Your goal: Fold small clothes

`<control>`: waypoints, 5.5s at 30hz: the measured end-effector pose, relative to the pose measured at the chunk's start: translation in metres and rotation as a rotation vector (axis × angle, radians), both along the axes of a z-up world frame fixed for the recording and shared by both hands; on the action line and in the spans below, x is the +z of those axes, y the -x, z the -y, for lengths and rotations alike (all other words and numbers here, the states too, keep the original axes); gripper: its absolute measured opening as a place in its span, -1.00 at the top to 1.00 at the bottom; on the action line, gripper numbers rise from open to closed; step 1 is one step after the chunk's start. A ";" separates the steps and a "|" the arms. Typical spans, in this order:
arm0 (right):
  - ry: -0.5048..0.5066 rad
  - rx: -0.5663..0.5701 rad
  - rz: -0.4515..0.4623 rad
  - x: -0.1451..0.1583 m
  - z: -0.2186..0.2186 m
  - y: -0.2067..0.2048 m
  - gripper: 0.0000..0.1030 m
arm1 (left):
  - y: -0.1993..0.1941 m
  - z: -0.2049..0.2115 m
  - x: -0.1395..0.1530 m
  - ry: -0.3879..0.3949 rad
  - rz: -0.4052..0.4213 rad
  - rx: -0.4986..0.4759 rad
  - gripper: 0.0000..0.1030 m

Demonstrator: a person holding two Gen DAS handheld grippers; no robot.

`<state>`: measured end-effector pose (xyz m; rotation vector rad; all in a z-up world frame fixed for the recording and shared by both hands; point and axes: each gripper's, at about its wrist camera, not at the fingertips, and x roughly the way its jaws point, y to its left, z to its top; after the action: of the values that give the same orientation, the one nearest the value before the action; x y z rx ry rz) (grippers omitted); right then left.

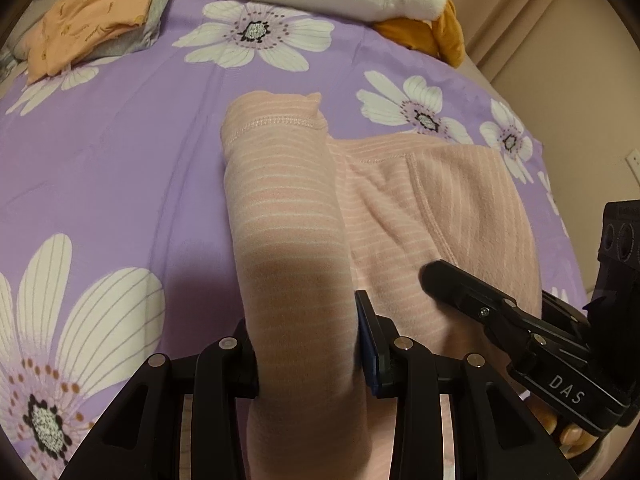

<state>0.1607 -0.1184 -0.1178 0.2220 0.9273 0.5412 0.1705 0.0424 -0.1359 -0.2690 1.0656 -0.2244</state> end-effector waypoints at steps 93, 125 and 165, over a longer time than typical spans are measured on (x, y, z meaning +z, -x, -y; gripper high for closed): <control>-0.038 -0.161 0.026 0.026 0.067 0.004 0.49 | 0.083 -0.012 0.024 -0.125 0.060 0.029 0.04; 0.116 0.031 -0.030 -0.011 0.019 0.042 0.66 | 0.020 0.015 0.002 -0.189 0.086 0.004 0.37; 0.156 0.034 -0.065 -0.013 0.020 0.089 0.62 | 0.108 0.029 -0.004 -0.230 0.068 -0.023 0.37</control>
<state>0.0718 -0.1380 -0.1307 0.0839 1.0326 0.4928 0.0625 0.0129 -0.1401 -0.0419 1.0176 -0.1293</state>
